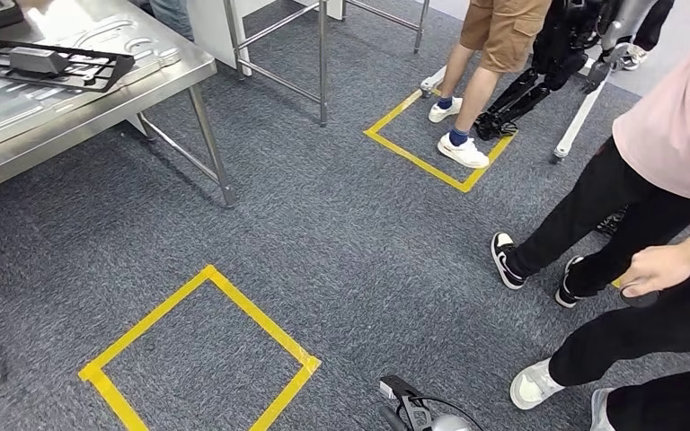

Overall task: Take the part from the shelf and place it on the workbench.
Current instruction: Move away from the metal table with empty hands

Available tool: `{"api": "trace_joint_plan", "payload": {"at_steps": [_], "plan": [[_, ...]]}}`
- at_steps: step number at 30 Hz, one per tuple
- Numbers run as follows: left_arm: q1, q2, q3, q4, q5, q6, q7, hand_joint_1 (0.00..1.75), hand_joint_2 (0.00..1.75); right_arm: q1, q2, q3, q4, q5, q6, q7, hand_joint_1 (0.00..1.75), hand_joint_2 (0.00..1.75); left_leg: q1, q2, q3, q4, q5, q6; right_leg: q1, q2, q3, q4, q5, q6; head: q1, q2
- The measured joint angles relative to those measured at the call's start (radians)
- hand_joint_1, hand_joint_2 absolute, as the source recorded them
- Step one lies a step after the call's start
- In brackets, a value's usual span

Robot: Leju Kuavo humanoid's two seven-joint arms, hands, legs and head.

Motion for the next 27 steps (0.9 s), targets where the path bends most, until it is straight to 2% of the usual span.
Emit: {"api": "trace_joint_plan", "payload": {"at_steps": [2,3,4,6,8,10,11,12,13,14,15,17,18,19,21,23,25,26,27], "plan": [[-0.001,0.000,0.000,0.000,0.000,0.000,0.000,0.00,0.00,-0.006,0.000,0.000,0.000,0.000,0.000,-0.001,0.00,0.00,-0.005,0.014,0.000,0.000,-0.002,-0.002,0.015,-0.040,0.064,-0.124,0.037,-0.012,0.000,0.000],[-0.001,0.000,0.000,0.000,0.000,0.000,0.000,0.00,0.00,-0.009,0.000,0.000,0.000,0.000,-0.001,-0.001,0.00,0.00,-0.007,0.021,-0.001,0.000,-0.003,-0.003,0.022,-0.055,0.078,-0.155,0.041,-0.017,0.000,0.000],[-0.001,0.000,0.000,0.000,0.000,-0.001,0.000,0.00,0.00,-0.011,-0.001,0.000,0.000,0.000,-0.001,-0.002,0.00,0.00,-0.008,0.028,-0.001,-0.001,-0.003,-0.005,0.027,-0.060,0.079,-0.163,0.037,-0.019,0.000,0.000],[-0.002,0.000,0.000,0.000,0.002,-0.003,0.000,0.00,0.00,-0.009,0.000,0.000,0.000,0.000,-0.001,-0.003,0.00,0.00,-0.007,0.036,0.002,-0.001,-0.007,-0.013,0.026,-0.044,0.079,-0.171,0.041,-0.025,-0.001,0.000],[-0.002,0.000,0.000,0.000,0.005,-0.006,0.000,0.00,0.00,-0.010,-0.001,0.000,0.001,0.001,-0.003,-0.003,0.00,0.00,-0.004,0.008,-0.008,0.031,-0.035,-0.020,0.020,-0.030,0.083,-0.180,0.047,-0.036,-0.001,0.000],[-0.001,0.000,0.000,0.000,0.008,-0.007,-0.001,0.00,0.00,-0.016,0.001,0.000,0.001,0.002,-0.004,-0.004,0.00,0.00,-0.001,-0.029,-0.056,0.144,-0.097,-0.023,0.017,-0.012,0.085,-0.183,0.050,-0.043,-0.003,0.000],[0.000,0.000,0.000,0.000,0.010,-0.007,-0.001,0.00,0.00,-0.018,0.002,0.000,0.001,0.002,-0.005,-0.004,0.00,0.00,-0.001,-0.036,-0.087,0.213,-0.126,-0.024,0.017,-0.003,0.085,-0.182,0.050,-0.045,-0.003,0.000],[0.001,0.000,0.000,0.000,0.012,-0.007,-0.001,0.00,0.00,-0.019,0.003,0.001,0.001,0.002,-0.006,-0.005,0.00,0.00,0.000,-0.039,-0.110,0.263,-0.139,-0.025,0.017,0.007,0.086,-0.182,0.050,-0.045,-0.003,0.000],[0.001,0.000,0.000,0.000,0.015,-0.007,-0.001,0.00,0.00,-0.018,0.004,0.001,0.001,0.002,-0.006,-0.007,0.00,0.00,0.002,-0.040,-0.117,0.276,-0.132,-0.026,0.017,0.017,0.087,-0.182,0.050,-0.045,-0.003,0.000],[0.001,0.000,0.000,0.000,0.017,-0.007,-0.001,0.00,0.00,-0.018,0.004,0.001,0.001,0.003,-0.007,-0.009,0.00,0.00,0.005,-0.041,-0.106,0.248,-0.106,-0.027,0.016,0.028,0.088,-0.181,0.050,-0.045,-0.003,0.000],[0.000,0.000,0.000,0.000,0.019,-0.007,-0.001,0.00,0.00,-0.019,0.004,0.002,0.001,0.003,-0.007,-0.011,0.00,0.00,0.008,-0.046,-0.078,0.185,-0.067,-0.028,0.014,0.039,0.089,-0.179,0.049,-0.043,-0.003,0.000],[0.000,0.001,0.001,0.000,0.021,-0.005,-0.002,0.00,0.00,-0.023,0.004,0.002,0.001,0.004,-0.007,-0.013,0.00,0.00,0.017,-0.081,-0.023,0.060,-0.013,-0.030,0.012,0.059,0.086,-0.170,0.047,-0.037,-0.004,0.000],[0.000,0.001,0.001,0.000,0.022,-0.004,-0.006,0.00,0.00,-0.026,0.004,0.002,0.001,0.005,-0.007,-0.014,0.00,0.00,0.019,-0.097,-0.009,0.025,-0.002,-0.031,0.012,0.068,0.081,-0.166,0.047,-0.032,-0.004,0.000],[0.000,0.001,0.001,0.000,0.022,-0.003,-0.008,0.00,0.00,-0.027,0.004,0.002,0.001,0.005,-0.007,-0.014,0.00,0.00,0.018,-0.107,-0.006,0.014,-0.004,-0.030,0.011,0.075,0.076,-0.164,0.048,-0.027,-0.004,0.000],[0.000,0.001,0.002,0.000,0.021,-0.003,-0.009,0.00,0.00,-0.026,0.002,0.002,0.001,0.007,-0.008,-0.014,0.00,0.00,0.015,-0.097,-0.007,0.008,0.000,-0.021,0.007,0.085,0.069,-0.163,0.051,-0.017,-0.004,0.000],[-0.002,0.001,0.002,0.000,0.019,-0.002,-0.001,0.00,0.00,-0.027,0.001,0.003,0.002,0.011,-0.008,-0.014,0.00,0.00,0.015,-0.080,-0.005,0.001,0.004,-0.009,0.005,0.067,0.052,-0.133,0.031,-0.010,0.000,0.000],[-0.002,0.001,0.002,0.000,0.018,-0.003,0.006,0.00,0.00,-0.033,0.001,0.005,0.002,0.015,-0.007,-0.013,0.00,0.00,0.014,-0.058,-0.004,-0.002,0.005,-0.001,0.003,0.037,-0.001,-0.028,-0.021,-0.005,0.006,0.000],[-0.001,0.001,0.002,0.000,0.018,-0.003,0.007,0.00,0.00,-0.036,0.001,0.005,0.002,0.016,-0.007,-0.013,0.00,0.00,0.012,-0.046,-0.004,-0.002,0.004,0.001,0.001,0.028,-0.036,0.040,-0.049,-0.003,0.008,0.000],[-0.001,0.001,0.002,0.000,0.018,-0.003,0.009,0.00,0.00,-0.036,0.001,0.006,0.002,0.017,-0.007,-0.012,0.00,0.00,0.011,-0.036,-0.003,-0.002,0.003,0.002,-0.001,0.024,-0.064,0.094,-0.064,-0.002,0.008,0.000]]}}
